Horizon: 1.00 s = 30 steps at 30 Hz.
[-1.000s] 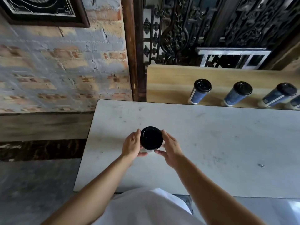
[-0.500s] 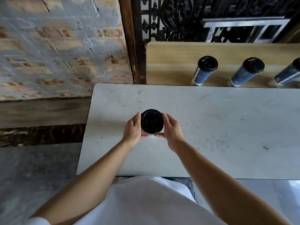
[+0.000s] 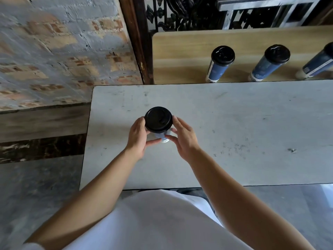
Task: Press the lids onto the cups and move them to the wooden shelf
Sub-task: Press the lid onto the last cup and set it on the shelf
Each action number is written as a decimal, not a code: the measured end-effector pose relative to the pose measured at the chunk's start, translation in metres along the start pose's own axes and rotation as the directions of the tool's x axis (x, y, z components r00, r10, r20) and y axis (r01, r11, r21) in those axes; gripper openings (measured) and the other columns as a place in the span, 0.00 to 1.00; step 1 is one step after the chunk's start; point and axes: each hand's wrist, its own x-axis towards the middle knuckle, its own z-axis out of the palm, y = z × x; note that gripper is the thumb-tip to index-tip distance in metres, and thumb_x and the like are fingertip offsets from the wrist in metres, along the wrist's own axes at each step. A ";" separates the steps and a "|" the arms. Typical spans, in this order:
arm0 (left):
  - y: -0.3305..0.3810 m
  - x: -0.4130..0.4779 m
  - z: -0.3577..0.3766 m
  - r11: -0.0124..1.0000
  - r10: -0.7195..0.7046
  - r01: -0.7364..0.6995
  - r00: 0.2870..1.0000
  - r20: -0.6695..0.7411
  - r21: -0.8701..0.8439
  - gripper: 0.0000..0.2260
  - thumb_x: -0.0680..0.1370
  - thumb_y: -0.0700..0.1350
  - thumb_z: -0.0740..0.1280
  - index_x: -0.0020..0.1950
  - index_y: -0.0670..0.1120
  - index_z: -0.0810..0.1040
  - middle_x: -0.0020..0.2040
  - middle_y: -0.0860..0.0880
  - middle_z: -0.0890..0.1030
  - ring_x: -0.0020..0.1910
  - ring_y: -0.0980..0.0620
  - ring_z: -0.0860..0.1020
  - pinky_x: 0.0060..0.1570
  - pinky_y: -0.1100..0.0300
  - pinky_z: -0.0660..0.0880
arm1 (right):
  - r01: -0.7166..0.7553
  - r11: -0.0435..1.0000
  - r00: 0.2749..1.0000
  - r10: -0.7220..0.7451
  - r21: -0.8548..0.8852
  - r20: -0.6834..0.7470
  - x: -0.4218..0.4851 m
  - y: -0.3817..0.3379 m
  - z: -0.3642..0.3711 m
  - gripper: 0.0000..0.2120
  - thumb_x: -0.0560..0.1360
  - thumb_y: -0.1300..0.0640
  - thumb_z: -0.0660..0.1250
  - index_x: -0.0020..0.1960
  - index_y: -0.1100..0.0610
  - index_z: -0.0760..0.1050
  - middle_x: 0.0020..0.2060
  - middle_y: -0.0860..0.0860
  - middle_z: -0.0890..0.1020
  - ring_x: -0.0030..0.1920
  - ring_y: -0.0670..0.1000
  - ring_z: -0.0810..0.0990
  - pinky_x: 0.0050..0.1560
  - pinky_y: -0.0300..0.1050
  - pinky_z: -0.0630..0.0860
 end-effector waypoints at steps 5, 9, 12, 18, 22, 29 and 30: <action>0.002 0.003 0.004 0.989 0.018 -0.013 0.999 -0.039 0.145 0.13 0.84 0.59 0.56 0.53 0.55 0.77 0.59 0.47 0.80 0.58 0.47 0.82 0.35 0.51 0.84 | 0.021 0.997 1.000 -0.020 -0.074 0.016 0.002 0.001 -0.003 0.16 0.83 0.46 0.61 0.44 0.41 0.85 0.42 0.35 0.86 0.49 0.42 0.81 0.47 0.46 0.84; -0.001 0.001 0.002 0.973 0.067 -0.068 0.998 0.016 0.219 0.14 0.85 0.59 0.56 0.55 0.55 0.78 0.58 0.51 0.81 0.57 0.50 0.82 0.34 0.52 0.83 | 0.111 0.980 0.991 -0.121 -0.164 -0.054 0.006 0.006 -0.002 0.16 0.84 0.46 0.58 0.49 0.47 0.84 0.49 0.51 0.86 0.53 0.51 0.84 0.55 0.61 0.82; -0.007 -0.001 0.000 0.957 0.140 -0.148 0.989 0.048 0.250 0.14 0.86 0.54 0.54 0.55 0.57 0.79 0.55 0.57 0.82 0.55 0.56 0.82 0.34 0.56 0.83 | 0.158 0.960 0.983 -0.174 -0.232 -0.051 0.005 0.016 -0.005 0.15 0.85 0.47 0.56 0.58 0.49 0.80 0.52 0.48 0.85 0.55 0.49 0.83 0.48 0.57 0.85; -0.011 -0.004 0.000 0.944 0.199 -0.211 0.977 0.075 0.253 0.15 0.87 0.49 0.52 0.57 0.57 0.78 0.51 0.65 0.81 0.51 0.68 0.80 0.38 0.61 0.82 | 0.121 0.969 0.991 -0.129 -0.214 -0.023 -0.002 0.017 -0.005 0.15 0.85 0.45 0.54 0.62 0.47 0.77 0.55 0.46 0.82 0.57 0.42 0.80 0.48 0.57 0.85; 0.003 0.002 -0.005 0.955 0.145 -0.163 0.985 0.089 0.248 0.14 0.86 0.47 0.55 0.54 0.55 0.81 0.55 0.55 0.83 0.58 0.58 0.80 0.49 0.52 0.83 | -0.018 0.999 1.000 0.017 -0.049 -0.009 -0.002 0.008 -0.004 0.15 0.84 0.46 0.57 0.60 0.48 0.80 0.59 0.48 0.82 0.64 0.49 0.78 0.57 0.57 0.82; 0.007 0.009 -0.003 0.954 0.115 -0.127 0.992 0.060 0.273 0.14 0.81 0.56 0.66 0.44 0.47 0.75 0.49 0.49 0.79 0.52 0.52 0.80 0.35 0.51 0.84 | 0.026 0.996 0.997 -0.032 -0.081 -0.068 -0.003 0.008 -0.006 0.14 0.83 0.46 0.60 0.51 0.46 0.84 0.45 0.42 0.86 0.52 0.45 0.83 0.53 0.54 0.84; 0.008 0.011 -0.004 0.951 0.106 -0.120 0.992 0.063 0.285 0.16 0.81 0.58 0.67 0.44 0.46 0.75 0.48 0.49 0.79 0.52 0.52 0.80 0.35 0.50 0.84 | 0.013 0.993 0.998 -0.021 -0.114 -0.062 -0.001 0.004 -0.007 0.14 0.83 0.46 0.60 0.50 0.46 0.85 0.43 0.41 0.86 0.50 0.45 0.83 0.49 0.52 0.85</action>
